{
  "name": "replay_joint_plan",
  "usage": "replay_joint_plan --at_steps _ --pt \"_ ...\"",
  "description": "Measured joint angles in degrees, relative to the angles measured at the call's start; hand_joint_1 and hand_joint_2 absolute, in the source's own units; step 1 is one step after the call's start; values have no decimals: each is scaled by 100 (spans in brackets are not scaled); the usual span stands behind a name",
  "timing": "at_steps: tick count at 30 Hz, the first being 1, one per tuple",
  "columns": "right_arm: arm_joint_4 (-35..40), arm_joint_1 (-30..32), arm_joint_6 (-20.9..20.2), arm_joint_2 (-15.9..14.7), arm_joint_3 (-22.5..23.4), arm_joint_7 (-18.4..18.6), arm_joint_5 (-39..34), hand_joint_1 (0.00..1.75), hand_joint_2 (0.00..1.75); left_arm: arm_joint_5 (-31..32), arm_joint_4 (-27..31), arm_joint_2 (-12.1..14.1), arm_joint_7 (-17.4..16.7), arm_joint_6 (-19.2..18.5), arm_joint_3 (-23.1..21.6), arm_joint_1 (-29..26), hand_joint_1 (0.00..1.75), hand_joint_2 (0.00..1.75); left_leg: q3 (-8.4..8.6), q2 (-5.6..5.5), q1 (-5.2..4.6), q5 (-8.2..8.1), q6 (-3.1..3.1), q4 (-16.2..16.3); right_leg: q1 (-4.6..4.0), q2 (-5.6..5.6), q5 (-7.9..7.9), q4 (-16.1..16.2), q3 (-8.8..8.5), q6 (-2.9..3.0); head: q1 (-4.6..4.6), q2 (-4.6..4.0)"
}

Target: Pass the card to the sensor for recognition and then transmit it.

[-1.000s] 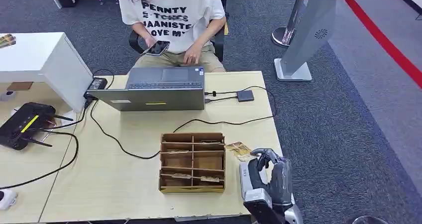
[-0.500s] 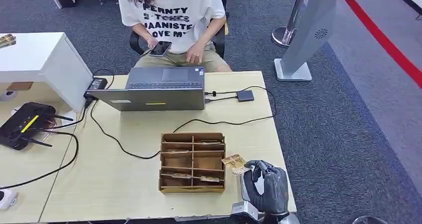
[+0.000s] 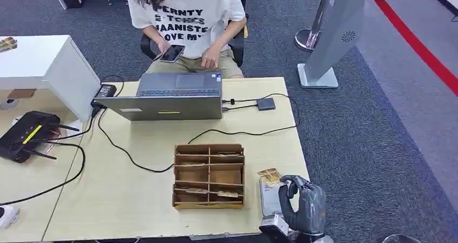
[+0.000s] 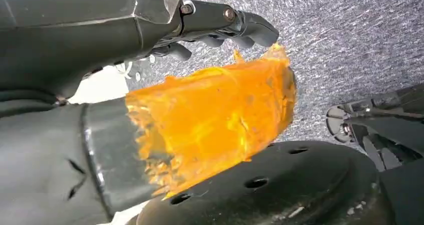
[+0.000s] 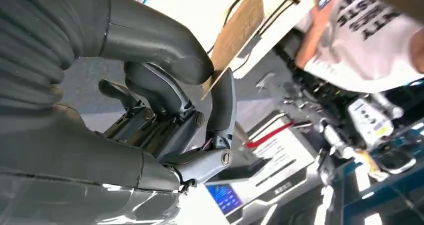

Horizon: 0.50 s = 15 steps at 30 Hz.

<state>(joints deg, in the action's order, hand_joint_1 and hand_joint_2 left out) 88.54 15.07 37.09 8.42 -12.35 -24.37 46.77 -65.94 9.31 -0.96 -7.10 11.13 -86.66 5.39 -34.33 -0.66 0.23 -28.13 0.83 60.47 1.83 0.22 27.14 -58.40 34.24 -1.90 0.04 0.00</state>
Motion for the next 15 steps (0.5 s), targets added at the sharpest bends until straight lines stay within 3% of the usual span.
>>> replay_joint_plan --at_steps 15 --pt "-380 54 0 330 786 -212 437 175 175 -57 0 0 0 0 0 -7 0 0 0 0 0 0 0 0 0 0 0 0 0 0 2 0"
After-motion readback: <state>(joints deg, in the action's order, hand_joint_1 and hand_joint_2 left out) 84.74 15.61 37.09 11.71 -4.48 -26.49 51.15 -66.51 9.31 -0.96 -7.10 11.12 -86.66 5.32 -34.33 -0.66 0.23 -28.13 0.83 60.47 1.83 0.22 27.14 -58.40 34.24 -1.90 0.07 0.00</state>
